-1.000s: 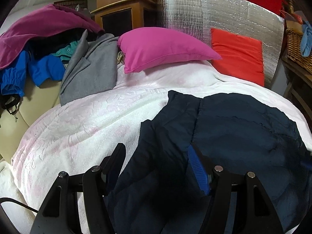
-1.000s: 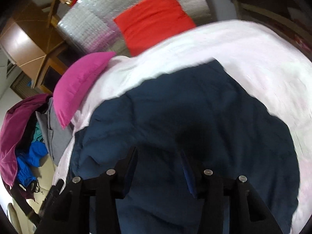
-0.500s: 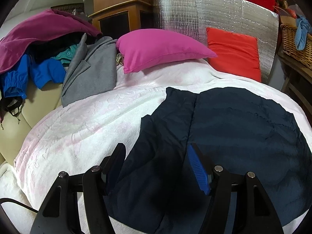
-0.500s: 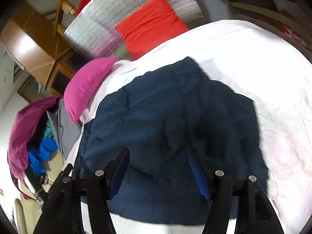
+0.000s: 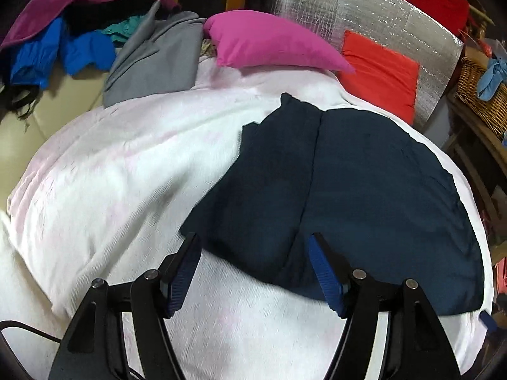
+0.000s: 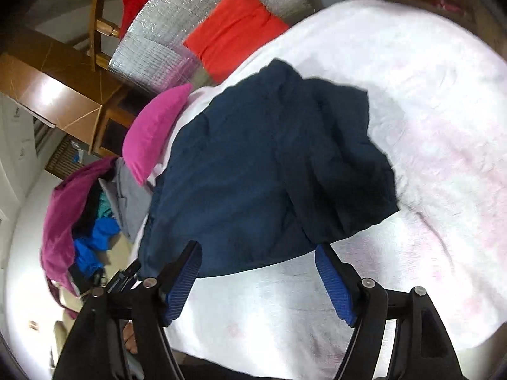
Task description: Fold large clothes
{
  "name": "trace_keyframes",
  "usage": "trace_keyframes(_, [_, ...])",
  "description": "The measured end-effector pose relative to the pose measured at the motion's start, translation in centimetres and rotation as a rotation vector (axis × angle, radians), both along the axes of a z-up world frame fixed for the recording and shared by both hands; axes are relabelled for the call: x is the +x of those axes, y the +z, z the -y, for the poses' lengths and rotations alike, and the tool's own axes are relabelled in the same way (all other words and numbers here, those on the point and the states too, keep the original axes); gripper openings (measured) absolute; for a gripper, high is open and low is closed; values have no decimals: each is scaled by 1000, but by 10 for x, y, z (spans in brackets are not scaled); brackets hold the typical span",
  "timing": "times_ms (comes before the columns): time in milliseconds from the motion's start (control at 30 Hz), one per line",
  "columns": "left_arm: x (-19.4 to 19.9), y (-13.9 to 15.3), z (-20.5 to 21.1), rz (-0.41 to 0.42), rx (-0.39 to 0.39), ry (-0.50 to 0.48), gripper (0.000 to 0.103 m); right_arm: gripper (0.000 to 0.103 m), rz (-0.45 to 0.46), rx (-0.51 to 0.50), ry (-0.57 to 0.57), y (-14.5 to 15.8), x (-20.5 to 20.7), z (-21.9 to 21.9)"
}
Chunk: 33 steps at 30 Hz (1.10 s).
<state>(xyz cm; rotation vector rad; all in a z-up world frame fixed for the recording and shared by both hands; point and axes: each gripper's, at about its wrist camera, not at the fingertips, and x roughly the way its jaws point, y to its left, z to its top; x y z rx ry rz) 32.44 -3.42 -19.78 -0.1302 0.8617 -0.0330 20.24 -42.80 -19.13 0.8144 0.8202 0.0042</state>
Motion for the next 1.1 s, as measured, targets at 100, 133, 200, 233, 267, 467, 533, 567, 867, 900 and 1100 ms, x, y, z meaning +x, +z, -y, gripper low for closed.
trace_keyframes(100, [-21, 2, 3, 24, 73, 12, 71, 77, 38, -91, -33, 18, -11, -7])
trace_keyframes(133, [-31, 6, 4, 38, 96, 11, 71, 77, 66, -132, -36, 27, -17, -12])
trace_keyframes(200, [-50, 18, 8, 74, 131, -1, 72, 77, 110, -253, -42, 48, -29, -29])
trace_keyframes(233, [-63, 30, 12, 108, 156, -15, 75, 77, 122, -314, -47, 56, -34, -37])
trace_keyframes(267, [-71, 36, 12, 127, 169, -22, 81, 77, 139, -399, -52, 67, -40, -48])
trace_keyframes(467, [-127, 109, 7, 306, 206, -24, 92, 87, 221, -627, -98, 121, -76, -90])
trace_keyframes(533, [-145, 133, 0, 355, 183, -27, 94, 89, 229, -666, -123, 137, -89, -101])
trace_keyframes(567, [-156, 145, -2, 382, 173, -28, 95, 90, 228, -675, -129, 142, -94, -106])
trace_keyframes(867, [-228, 206, 2, 498, 225, -48, 100, 90, 220, -721, -148, 183, -146, -151])
trace_keyframes(900, [-235, 211, 2, 503, 221, -53, 101, 90, 220, -729, -152, 188, -154, -156])
trace_keyframes(1100, [-263, 234, 1, 538, 208, -67, 102, 90, 235, -739, -175, 206, -184, -167])
